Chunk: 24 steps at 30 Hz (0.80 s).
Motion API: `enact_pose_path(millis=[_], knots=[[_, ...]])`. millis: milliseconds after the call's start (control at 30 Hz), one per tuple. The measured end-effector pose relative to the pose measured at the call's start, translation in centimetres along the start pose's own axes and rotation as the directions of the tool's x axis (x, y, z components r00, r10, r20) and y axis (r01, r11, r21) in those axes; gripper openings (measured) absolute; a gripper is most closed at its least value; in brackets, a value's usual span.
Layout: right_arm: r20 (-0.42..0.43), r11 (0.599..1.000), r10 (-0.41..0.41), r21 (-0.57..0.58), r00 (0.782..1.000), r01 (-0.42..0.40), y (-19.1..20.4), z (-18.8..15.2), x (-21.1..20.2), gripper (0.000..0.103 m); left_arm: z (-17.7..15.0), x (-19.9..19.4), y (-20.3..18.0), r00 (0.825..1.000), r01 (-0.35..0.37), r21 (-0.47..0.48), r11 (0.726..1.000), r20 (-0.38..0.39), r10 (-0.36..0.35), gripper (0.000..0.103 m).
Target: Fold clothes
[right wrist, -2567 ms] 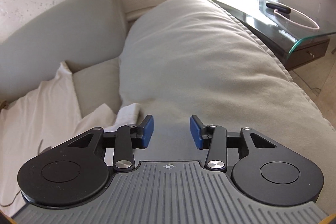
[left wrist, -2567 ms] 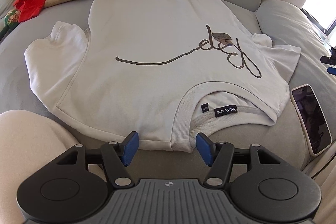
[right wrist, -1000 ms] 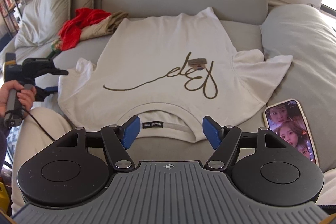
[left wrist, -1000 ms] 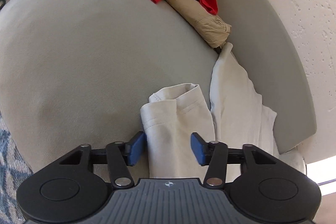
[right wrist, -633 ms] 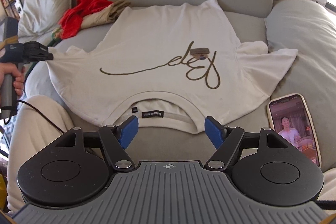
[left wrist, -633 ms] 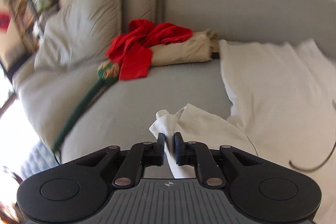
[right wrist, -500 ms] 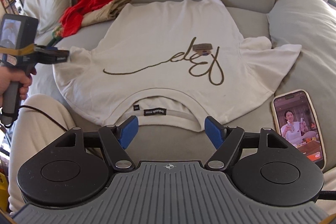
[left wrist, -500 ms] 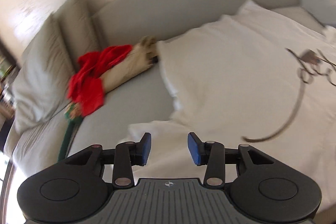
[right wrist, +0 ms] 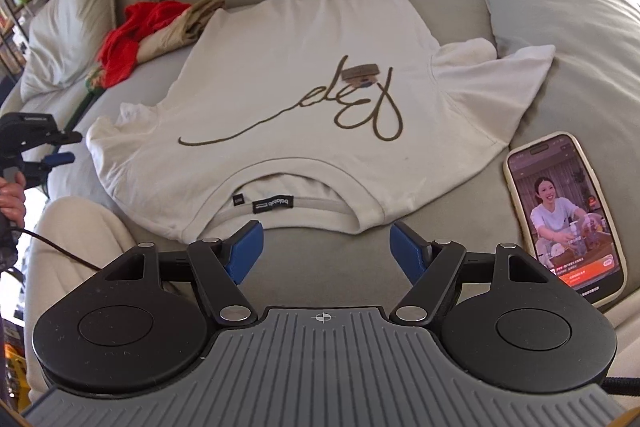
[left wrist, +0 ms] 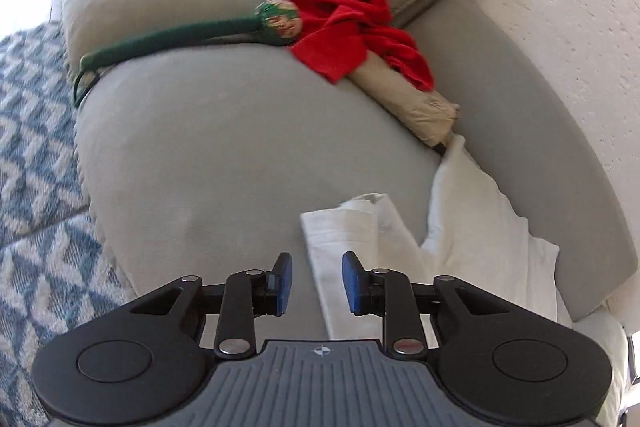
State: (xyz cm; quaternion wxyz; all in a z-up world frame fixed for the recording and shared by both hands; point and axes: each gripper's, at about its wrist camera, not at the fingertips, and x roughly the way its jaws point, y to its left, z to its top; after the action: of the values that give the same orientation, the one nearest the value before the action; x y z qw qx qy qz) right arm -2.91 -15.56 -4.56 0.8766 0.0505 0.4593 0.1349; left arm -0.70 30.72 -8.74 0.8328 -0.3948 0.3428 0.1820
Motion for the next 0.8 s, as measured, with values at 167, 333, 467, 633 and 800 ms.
enact_pose_path(millis=[167,333,467,633,800], knots=[[-0.013,0.999,0.012,-0.03,1.0,-0.012,0.9,-0.1,0.3,0.075,0.3,3.1,1.1,0.992,0.087,-0.054,0.995,-0.089,-0.092,0.019],[-0.017,1.0,-0.002,-0.024,1.0,0.002,0.7,-0.2,0.1,0.075,1.3,5.4,0.0,0.989,0.055,-0.018,0.998,-0.134,-0.056,0.019],[-0.024,1.0,-0.004,-0.006,1.0,0.004,0.4,-0.3,0.1,0.075,1.7,6.6,-0.6,0.989,0.049,0.003,0.999,-0.141,-0.049,0.021],[-0.04,1.0,0.0,-0.002,0.999,0.0,0.3,-0.5,0.3,0.075,1.9,6.9,-1.6,0.99,0.005,0.078,0.997,-0.142,0.006,0.002],[-0.047,1.0,0.005,-0.002,0.999,-0.005,0.3,-0.6,0.4,0.075,1.2,4.8,-3.6,0.994,-0.095,0.213,0.972,-0.023,0.103,0.0]])
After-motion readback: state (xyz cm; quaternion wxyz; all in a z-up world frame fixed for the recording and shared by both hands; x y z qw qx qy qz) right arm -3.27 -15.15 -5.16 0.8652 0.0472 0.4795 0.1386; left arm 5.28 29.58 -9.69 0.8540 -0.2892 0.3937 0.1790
